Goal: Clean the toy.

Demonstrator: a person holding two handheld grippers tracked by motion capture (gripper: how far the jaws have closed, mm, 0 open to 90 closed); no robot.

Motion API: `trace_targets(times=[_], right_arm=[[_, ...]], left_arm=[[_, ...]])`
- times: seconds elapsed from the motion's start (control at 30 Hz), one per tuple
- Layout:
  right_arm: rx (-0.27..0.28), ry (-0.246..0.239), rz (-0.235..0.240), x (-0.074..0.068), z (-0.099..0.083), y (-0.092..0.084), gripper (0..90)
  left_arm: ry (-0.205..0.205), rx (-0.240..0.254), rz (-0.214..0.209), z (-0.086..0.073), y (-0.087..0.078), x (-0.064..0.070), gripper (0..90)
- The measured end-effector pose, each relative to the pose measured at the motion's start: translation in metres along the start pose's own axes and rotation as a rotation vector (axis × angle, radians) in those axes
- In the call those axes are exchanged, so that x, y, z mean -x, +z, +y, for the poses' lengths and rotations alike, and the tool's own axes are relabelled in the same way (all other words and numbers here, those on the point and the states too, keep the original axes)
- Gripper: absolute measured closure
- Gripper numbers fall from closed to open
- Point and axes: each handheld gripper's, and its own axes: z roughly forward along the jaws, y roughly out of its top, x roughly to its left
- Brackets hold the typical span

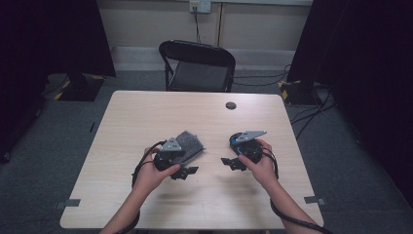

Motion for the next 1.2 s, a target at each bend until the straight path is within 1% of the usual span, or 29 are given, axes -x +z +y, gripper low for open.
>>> trace_targets(times=[0.07, 0.1, 0.27, 0.33, 0.53, 0.67, 0.83, 0.9, 0.97, 1.1, 1.13, 1.2], right_arm=[[-0.002, -0.002, 0.009, -0.002, -0.001, 0.000, 15.3], [-0.002, -0.004, 0.012, -0.003, -0.002, 0.000, 15.3], [0.002, -0.008, 0.023, -0.007, -0.007, -0.001, 15.3], [0.004, -0.010, 0.036, -0.009, -0.009, -0.002, 15.3], [-0.004, -0.032, 0.050, -0.017, -0.014, -0.004, 15.3], [-0.010, -0.034, 0.067, -0.022, -0.020, -0.004, 15.3], [-0.019, -0.037, 0.083, -0.028, -0.027, -0.002, 15.3], [-0.021, -0.039, 0.094, -0.031, -0.030, -0.001, 15.3], [-0.026, -0.044, 0.102, -0.034, -0.033, 0.000, 15.3], [-0.032, -0.046, 0.110, -0.040, -0.041, 0.001, 15.7], [-0.032, -0.048, 0.113, -0.042, -0.043, 0.001, 15.7], [-0.032, -0.056, 0.118, -0.045, -0.046, 0.000, 15.7]], left_arm=[[0.006, -0.001, -0.016, 0.000, 0.002, 0.003, 15.9], [0.004, -0.003, -0.020, -0.001, 0.003, 0.004, 15.9], [0.024, -0.017, -0.041, -0.003, 0.008, 0.011, 15.9], [0.027, -0.022, -0.052, -0.004, 0.010, 0.013, 15.9], [0.039, -0.029, -0.067, -0.006, 0.012, 0.020, 15.9], [0.045, -0.043, -0.078, -0.011, 0.014, 0.025, 16.0], [0.048, -0.050, -0.082, -0.017, 0.017, 0.026, 16.1], [0.059, -0.062, -0.085, -0.020, 0.018, 0.029, 16.1], [0.064, -0.060, -0.098, -0.023, 0.018, 0.032, 16.1], [0.082, -0.055, -0.101, -0.027, 0.018, 0.037, 16.1], [0.088, -0.062, -0.103, -0.028, 0.018, 0.038, 16.1], [0.096, -0.067, -0.118, -0.030, 0.019, 0.041, 16.1]])
